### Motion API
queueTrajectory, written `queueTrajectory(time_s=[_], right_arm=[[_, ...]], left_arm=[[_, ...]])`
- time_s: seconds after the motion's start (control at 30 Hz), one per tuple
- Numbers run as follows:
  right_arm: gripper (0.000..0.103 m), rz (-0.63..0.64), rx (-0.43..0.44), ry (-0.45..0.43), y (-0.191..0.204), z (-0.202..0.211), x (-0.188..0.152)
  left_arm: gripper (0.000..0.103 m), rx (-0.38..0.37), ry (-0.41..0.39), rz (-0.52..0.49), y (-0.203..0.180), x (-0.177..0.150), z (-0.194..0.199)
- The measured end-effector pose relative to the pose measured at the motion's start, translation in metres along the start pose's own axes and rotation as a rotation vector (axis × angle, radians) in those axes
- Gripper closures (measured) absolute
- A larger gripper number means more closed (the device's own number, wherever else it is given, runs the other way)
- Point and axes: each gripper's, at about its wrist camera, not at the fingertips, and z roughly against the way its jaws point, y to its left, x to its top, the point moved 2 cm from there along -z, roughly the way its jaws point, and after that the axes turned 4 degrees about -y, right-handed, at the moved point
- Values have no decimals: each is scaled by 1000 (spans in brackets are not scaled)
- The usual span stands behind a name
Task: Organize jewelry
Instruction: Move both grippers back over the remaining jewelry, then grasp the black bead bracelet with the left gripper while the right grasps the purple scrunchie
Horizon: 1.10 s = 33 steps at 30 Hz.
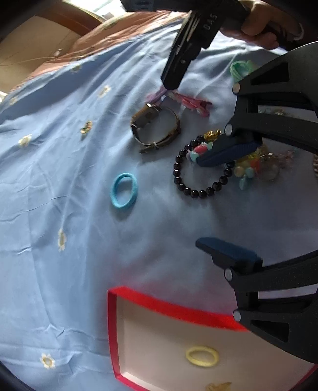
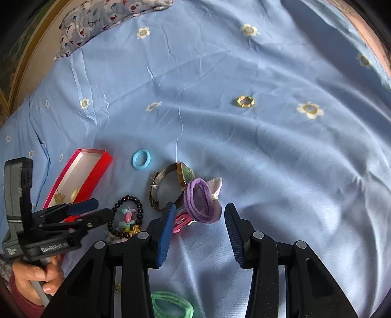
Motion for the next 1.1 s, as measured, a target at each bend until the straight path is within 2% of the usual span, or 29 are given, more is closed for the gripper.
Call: queueTrajectory(time_s=[0.1,0.17,0.2,0.23,0.27,0.37,0.7,1.1], right_arm=[[63,1,-1,4,0,-5,-1],[76,2,-7,0,-1,-6,-2],[78,4,-9,-2,-1,-6,-3],[84,9,-20,-1,-2,-6,-3],[89,12,-27,1,-1,-8,-3],[91,11,-27,-7,-2,-4,-3],[92,35,8,-62,16,24,-4],[92,87,93,-72,63,34,-5]], left_arm=[[59,20,2,-30,-4,-2,-7],[74,17,-6,-48,-7,-2,-7],[85,10,-8,-53,-8,-3,-7],[95,-4,-10,-55,-8,-3,-6],[96,-17,-10,-54,-8,-3,-4],[97,-41,-28,-38,-6,-4,3],[97,-99,-116,21,2,-8,49],[97,-116,-193,78,18,-18,99]])
